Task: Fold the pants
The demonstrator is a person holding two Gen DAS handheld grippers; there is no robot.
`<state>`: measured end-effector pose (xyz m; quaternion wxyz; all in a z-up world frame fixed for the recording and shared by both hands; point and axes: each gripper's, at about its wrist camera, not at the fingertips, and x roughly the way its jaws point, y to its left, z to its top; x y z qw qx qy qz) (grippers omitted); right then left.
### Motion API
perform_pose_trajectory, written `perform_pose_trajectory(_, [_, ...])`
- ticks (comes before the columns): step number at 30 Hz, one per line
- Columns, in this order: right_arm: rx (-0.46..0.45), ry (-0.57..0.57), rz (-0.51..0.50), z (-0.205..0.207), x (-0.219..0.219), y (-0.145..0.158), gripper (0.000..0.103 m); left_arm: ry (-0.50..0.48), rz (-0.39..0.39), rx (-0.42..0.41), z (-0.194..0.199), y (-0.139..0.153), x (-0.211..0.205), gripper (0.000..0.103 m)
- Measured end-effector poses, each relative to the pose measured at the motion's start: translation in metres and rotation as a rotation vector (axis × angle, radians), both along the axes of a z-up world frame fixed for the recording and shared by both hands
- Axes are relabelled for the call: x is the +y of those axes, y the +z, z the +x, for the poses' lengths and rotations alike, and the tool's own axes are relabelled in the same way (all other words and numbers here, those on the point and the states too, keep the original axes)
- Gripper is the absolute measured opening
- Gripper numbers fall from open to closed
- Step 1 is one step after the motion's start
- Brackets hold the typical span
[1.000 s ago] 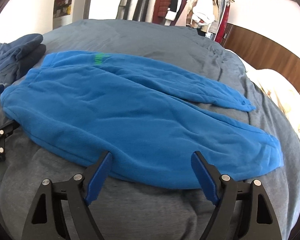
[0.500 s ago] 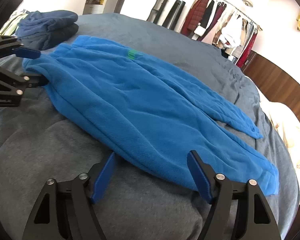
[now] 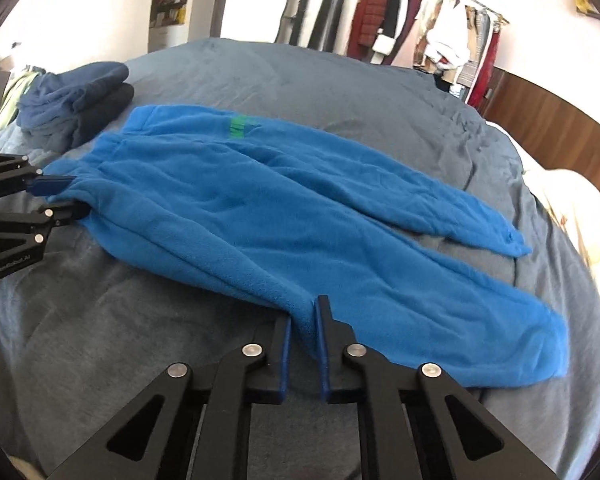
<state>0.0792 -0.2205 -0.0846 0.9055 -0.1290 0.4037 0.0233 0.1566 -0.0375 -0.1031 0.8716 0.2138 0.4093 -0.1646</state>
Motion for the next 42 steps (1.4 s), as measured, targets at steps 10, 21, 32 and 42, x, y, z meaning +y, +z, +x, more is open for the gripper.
perform_pose_trajectory(10, [0.175, 0.011, 0.048, 0.051, -0.015, 0.044, 0.009, 0.050, 0.036, 0.150, 0.042, 0.059, -0.015, 0.022])
perform_pose_trajectory(21, [0.257, -0.022, 0.105, 0.132, -0.031, 0.094, 0.009, 0.035, 0.036, 0.179, 0.120, 0.096, -0.021, 0.018])
perform_pose_trajectory(32, [0.353, -0.051, 0.123, 0.241, -0.039, 0.061, 0.009, 0.027, 0.006, 0.286, 0.223, 0.055, -0.021, 0.016])
perform_pose_trajectory(42, [0.469, -0.070, 0.141, 0.308, -0.059, 0.015, 0.009, 0.023, 0.009, 0.369, 0.275, 0.020, -0.031, 0.016])
